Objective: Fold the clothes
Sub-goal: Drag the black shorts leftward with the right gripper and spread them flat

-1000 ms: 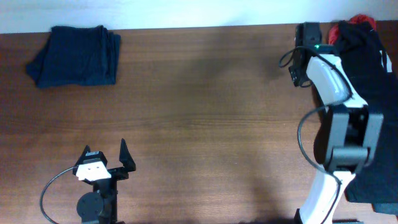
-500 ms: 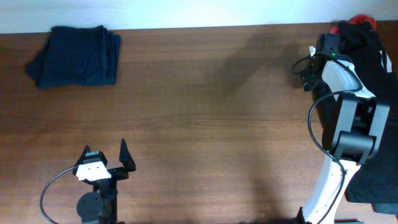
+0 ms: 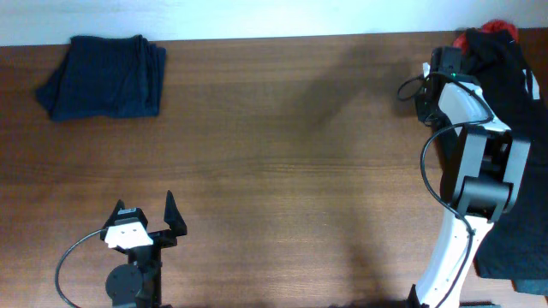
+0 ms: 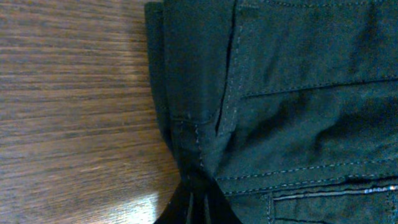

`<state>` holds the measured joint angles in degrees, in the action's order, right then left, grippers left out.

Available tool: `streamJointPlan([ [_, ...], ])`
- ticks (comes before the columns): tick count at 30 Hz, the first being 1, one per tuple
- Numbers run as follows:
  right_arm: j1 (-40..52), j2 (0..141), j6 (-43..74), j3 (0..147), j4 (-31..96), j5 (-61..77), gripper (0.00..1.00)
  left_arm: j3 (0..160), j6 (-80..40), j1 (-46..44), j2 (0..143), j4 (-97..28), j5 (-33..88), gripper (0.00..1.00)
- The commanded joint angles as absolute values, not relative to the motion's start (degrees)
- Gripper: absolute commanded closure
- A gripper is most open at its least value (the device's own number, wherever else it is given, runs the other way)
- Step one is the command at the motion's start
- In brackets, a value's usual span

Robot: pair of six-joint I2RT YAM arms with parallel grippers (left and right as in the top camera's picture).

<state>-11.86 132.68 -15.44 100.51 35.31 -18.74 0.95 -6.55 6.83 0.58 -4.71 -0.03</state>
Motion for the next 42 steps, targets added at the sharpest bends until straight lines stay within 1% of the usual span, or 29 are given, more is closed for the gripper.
streamJointPlan([
  [1,-11.64,125.78,-12.95,101.71,35.55,-18.63,0.96,0.54,-6.83,7.03,0.34,-4.71,0.16,0.01],
  [6,-7.31,114.34,-12.95,101.71,36.95,-18.61,0.96,0.54,-6.83,7.03,0.34,-4.71,0.16,0.01],
  [8,-1.21,109.03,-12.97,101.71,37.5,-18.61,0.96,0.54,-6.83,7.03,0.34,-4.71,0.14,0.01],
  [12,11.2,106.65,-12.97,101.71,38.15,-18.39,0.96,0.54,-6.83,7.03,0.34,-4.71,0.16,0.01],
  [13,15.05,106.65,-12.95,101.69,38.59,-16.4,0.96,0.54,-6.83,7.03,0.34,-4.71,0.16,0.01],
  [14,17.96,106.65,-12.88,101.69,39.03,-11.18,0.96,0.54,-6.83,7.03,0.34,-4.71,0.14,0.01],
  [16,25.78,107.26,-4.25,101.69,40.14,0.82,0.96,0.54,-6.83,7.03,0.34,-4.71,0.16,0.01],
  [18,31.22,108.57,0.93,101.67,40.05,6.02,0.96,0.54,-6.83,7.03,0.34,-4.71,0.16,0.01],
  [19,36.01,110.06,5.87,101.67,39.13,9.61,0.96,0.54,-6.83,7.03,0.34,-4.71,0.14,0.01],
  [21,41.3,110.83,9.89,101.65,36.77,13.02,0.96,0.54,-6.83,7.03,0.34,-4.71,0.14,0.01],
  [22,43.97,110.96,10.13,101.65,35.0,12.69,0.76,0.54,-6.83,7.03,0.34,-4.71,0.14,0.01],
  [23,44.86,110.96,10.17,101.75,34.22,12.91,0.63,0.54,-6.83,7.03,0.34,-4.71,0.14,0.01],
  [24,44.97,110.83,10.17,102.17,34.76,13.1,0.63,0.54,-6.83,7.03,0.34,-4.71,0.16,0.01],
  [25,44.01,110.15,10.2,103.07,36.84,13.1,0.6,0.54,-6.83,7.03,0.34,-4.71,0.14,0.01],
  [26,42.96,109.38,10.17,103.88,39.09,13.08,0.43,0.54,-6.83,7.03,0.34,-4.71,0.14,0.01],
  [28,36.67,105.73,10.2,106.15,49.8,12.88,0.1,0.54,-6.83,7.03,0.34,-4.71,0.16,0.01],
  [29,31.86,103.72,10.13,106.15,54.26,12.84,0.01,0.54,-6.83,7.03,0.34,-4.71,0.14,0.01],
  [31,21.06,102.08,10.15,106.15,66.65,13.1,0.01,0.54,-6.83,7.03,0.34,-4.71,0.14,0.01],
  [33,11.05,103.35,11.6,103.55,82.83,8.75,0.01,0.54,-6.83,7.03,0.34,-4.71,0.16,0.01],
  [34,9.21,103.35,14.41,101.43,84.05,7.31,0.01,0.54,-6.83,7.03,0.34,-4.71,0.14,0.01],
  [36,4.69,103.35,18.57,94.26,83.24,3.42,0.01,0.54,-6.83,7.03,0.34,-4.71,0.16,0.01],
  [38,1.61,103.35,19.18,85.23,79.37,3.16,0.01,0.54,-6.83,7.03,0.34,-4.71,0.14,0.01],
  [42,1.54,103.35,17.85,67.57,65.52,11.79,0.02,0.54,-6.83,7.03,0.34,-4.71,0.14,0.01],
])
